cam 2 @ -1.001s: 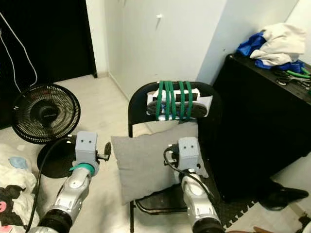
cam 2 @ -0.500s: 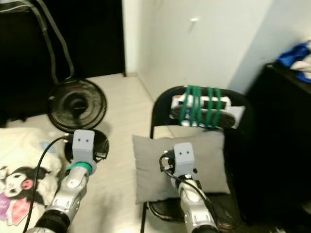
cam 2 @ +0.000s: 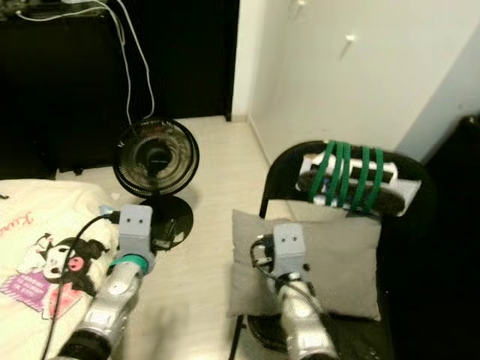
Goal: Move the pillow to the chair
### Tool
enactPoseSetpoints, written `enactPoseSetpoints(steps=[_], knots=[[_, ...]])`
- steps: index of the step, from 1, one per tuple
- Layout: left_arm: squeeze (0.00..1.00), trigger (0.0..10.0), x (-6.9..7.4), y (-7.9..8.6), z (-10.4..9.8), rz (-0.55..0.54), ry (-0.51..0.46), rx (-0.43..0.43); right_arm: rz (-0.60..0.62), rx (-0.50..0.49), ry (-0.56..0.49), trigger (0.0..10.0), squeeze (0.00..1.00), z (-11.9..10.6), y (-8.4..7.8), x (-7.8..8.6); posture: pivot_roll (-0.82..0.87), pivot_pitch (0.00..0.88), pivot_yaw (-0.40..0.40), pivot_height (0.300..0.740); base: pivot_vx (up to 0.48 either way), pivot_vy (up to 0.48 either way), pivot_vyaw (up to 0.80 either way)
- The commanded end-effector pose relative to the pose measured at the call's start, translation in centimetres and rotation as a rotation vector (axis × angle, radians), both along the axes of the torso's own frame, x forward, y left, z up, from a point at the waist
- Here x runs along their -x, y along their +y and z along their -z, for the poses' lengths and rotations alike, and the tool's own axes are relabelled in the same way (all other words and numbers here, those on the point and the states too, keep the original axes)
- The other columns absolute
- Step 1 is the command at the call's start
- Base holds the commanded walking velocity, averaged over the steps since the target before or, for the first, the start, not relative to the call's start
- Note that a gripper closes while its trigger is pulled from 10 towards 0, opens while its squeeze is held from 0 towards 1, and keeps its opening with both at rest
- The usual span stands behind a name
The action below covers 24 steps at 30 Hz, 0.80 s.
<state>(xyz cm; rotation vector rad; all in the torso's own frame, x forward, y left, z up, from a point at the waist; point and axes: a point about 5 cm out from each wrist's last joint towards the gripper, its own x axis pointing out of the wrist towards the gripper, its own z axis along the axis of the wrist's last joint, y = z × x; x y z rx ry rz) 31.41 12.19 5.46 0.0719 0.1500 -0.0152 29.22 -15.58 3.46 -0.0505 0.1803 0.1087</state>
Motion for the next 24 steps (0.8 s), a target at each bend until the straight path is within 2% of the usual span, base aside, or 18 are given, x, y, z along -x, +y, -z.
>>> enactPoseSetpoints(steps=[1,8,24], knots=[[0.0,10.0,0.5,0.1,0.7,-0.005,0.027,0.008,0.001,0.012,0.007,10.0,0.0,0.3,-0.2,0.2,-0.01,0.0,0.029,0.74,0.0,0.0,0.8],[0.0,10.0,0.2,-0.1,0.6,0.029,0.039,0.007,0.045,0.001,0.008,10.0,0.0,0.5,-0.6,0.6,-0.02,0.0,0.06,0.74,0.0,0.0,0.8],[0.0,10.0,0.6,-0.7,0.9,0.046,0.049,0.01,0.04,0.019,0.018,10.0,0.0,0.7,-1.2,0.8,-0.03,0.0,0.056,0.74,0.0,0.0,0.8]])
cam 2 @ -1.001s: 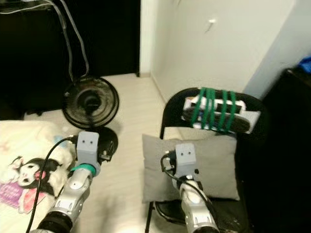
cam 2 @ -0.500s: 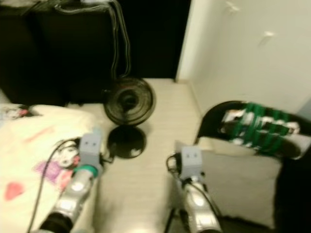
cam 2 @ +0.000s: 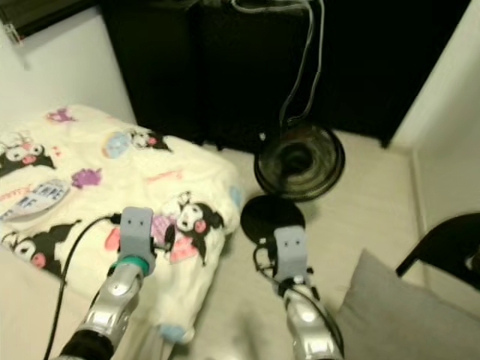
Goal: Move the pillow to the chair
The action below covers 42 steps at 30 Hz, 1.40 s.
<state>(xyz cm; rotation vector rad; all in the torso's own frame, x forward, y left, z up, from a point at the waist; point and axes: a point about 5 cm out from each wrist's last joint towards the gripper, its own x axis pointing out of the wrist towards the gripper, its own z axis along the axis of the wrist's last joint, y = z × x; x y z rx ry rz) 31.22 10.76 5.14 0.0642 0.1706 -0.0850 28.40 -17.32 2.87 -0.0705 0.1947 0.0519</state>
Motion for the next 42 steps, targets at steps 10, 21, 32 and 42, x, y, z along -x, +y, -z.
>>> enactPoseSetpoints(steps=[10,21,32,42], knots=[[0.0,10.0,0.1,0.7,0.4,-0.009,0.022,-0.007,-0.036,-0.021,-0.005,10.0,0.0,-0.9,1.6,-2.0,-0.01,0.0,0.052,0.74,0.0,0.0,0.8],[0.0,10.0,-0.1,1.2,0.2,-0.043,0.018,-0.006,-0.014,-0.028,-0.006,10.0,0.0,-0.9,1.5,-1.9,-0.02,0.0,0.046,0.74,0.0,0.0,0.8],[0.0,10.0,-0.5,0.1,-0.1,-0.023,0.019,0.003,0.002,-0.019,-0.006,10.0,0.0,-0.9,0.8,-1.9,-0.04,0.0,0.035,0.74,0.0,0.0,0.8],[0.0,10.0,-0.6,0.0,-0.1,-0.004,0.025,0.0,0.01,-0.006,-0.025,10.0,0.0,-1.2,1.1,-2.0,-0.1,0.0,0.091,0.74,0.0,0.0,0.8]])
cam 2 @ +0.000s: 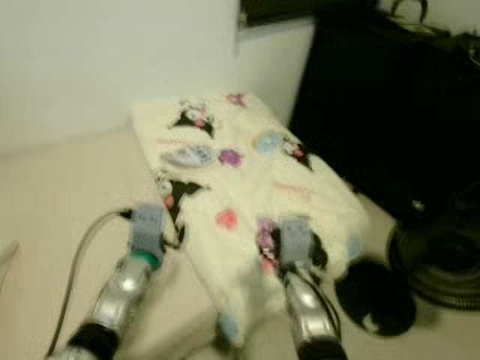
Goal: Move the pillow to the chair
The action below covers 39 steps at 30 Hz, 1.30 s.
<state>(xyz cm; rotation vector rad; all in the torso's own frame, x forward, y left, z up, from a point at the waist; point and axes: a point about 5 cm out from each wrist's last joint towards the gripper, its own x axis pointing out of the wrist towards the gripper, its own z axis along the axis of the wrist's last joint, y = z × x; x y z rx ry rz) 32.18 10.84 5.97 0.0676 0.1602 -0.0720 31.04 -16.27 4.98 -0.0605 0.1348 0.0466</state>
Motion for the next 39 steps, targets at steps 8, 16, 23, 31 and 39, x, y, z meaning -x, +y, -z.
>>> enactPoseSetpoints(steps=[8,16,23,31,39], knots=[[0.0,10.0,0.1,0.1,0.6,0.027,0.038,-0.006,0.032,-0.006,0.026,10.0,0.0,1.0,0.1,0.9,-0.07,0.006,0.114,0.74,0.0,0.0,0.8],[0.0,10.0,1.0,1.2,1.6,-0.002,0.065,-0.022,0.034,-0.025,0.046,10.0,0.0,1.9,0.8,1.7,-0.03,0.0,0.114,0.74,0.0,0.0,0.8],[0.0,10.0,0.8,2.1,1.2,-0.049,0.047,-0.023,-0.014,-0.024,0.043,10.0,0.0,1.6,1.8,1.3,0.01,0.014,0.083,0.74,0.0,0.0,0.8],[0.0,10.0,0.8,2.1,1.2,-0.047,0.048,-0.028,-0.021,-0.024,0.047,10.0,0.0,1.6,1.9,1.4,0.01,0.021,0.084,0.74,0.0,0.0,0.8],[0.0,10.0,0.8,2.0,1.1,-0.033,0.057,-0.029,0.026,-0.047,0.065,10.0,0.0,2.1,1.2,1.6,0.01,0.027,0.083,0.74,0.0,0.0,0.8]])
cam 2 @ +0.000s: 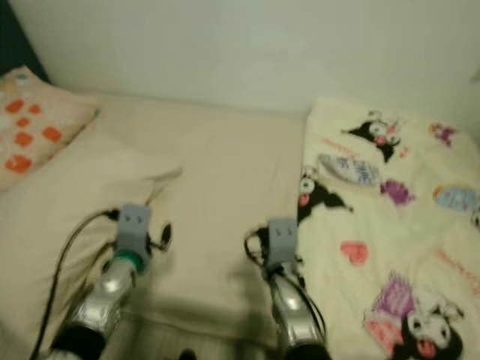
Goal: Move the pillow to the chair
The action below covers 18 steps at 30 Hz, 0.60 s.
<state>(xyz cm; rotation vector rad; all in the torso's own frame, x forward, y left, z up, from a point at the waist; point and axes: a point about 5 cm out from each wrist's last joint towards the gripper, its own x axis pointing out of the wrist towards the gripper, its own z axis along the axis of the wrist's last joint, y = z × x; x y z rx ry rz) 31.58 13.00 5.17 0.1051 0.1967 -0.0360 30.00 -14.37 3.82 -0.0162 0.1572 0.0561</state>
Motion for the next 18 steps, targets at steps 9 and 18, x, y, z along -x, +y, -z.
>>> enactPoseSetpoints(steps=[9,18], knots=[[0.0,10.0,0.4,-0.3,0.7,0.003,0.049,0.0,0.087,-0.016,0.031,10.0,0.0,0.8,-1.3,0.7,0.0,0.032,0.079,0.74,0.0,0.0,0.44],[0.0,10.0,0.3,-0.6,0.6,0.007,0.051,0.006,0.113,-0.038,0.045,10.0,0.0,1.1,-1.9,1.0,0.0,0.028,0.08,0.74,0.0,0.0,0.0]])
